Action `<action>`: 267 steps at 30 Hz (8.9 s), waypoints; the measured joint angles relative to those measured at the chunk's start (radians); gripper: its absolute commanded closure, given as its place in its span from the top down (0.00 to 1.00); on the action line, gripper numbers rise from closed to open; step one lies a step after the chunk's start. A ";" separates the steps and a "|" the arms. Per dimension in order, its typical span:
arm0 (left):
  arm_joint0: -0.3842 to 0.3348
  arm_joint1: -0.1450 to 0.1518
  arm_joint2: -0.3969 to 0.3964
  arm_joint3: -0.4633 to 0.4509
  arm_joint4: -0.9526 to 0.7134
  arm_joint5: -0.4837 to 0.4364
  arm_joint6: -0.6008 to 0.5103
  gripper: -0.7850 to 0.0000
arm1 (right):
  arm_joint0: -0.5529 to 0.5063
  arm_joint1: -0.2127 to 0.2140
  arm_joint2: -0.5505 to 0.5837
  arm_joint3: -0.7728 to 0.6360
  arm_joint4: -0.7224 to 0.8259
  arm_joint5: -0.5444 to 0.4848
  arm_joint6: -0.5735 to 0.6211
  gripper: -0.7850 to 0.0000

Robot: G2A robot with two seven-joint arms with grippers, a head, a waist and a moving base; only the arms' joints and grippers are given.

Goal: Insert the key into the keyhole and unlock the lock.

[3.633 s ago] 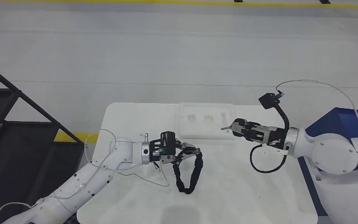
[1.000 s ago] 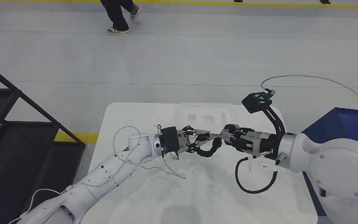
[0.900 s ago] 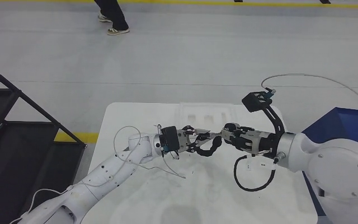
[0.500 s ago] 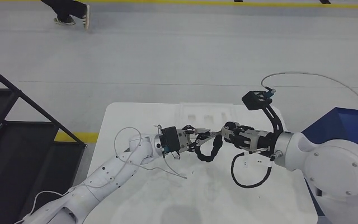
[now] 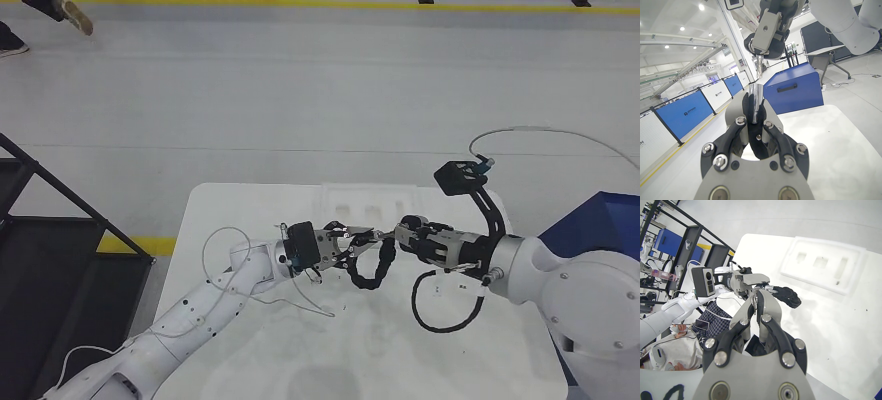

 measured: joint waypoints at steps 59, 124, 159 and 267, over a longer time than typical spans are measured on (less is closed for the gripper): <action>0.066 -0.039 -0.090 -0.027 0.120 0.015 -0.001 0.00 | -0.001 0.024 -0.018 0.014 0.054 0.151 -0.043 0.00; 0.052 -0.034 -0.180 -0.023 0.321 -0.117 0.091 0.00 | 0.085 0.139 -0.079 0.082 0.244 0.104 0.011 0.00; 0.025 -0.032 -0.139 -0.049 0.390 -0.130 0.056 0.00 | 0.317 0.286 -0.314 0.096 0.439 0.155 -0.040 0.00; 0.013 -0.060 -0.090 0.031 0.184 -0.244 0.071 0.00 | 0.372 0.297 -0.374 0.064 0.481 0.235 -0.219 0.00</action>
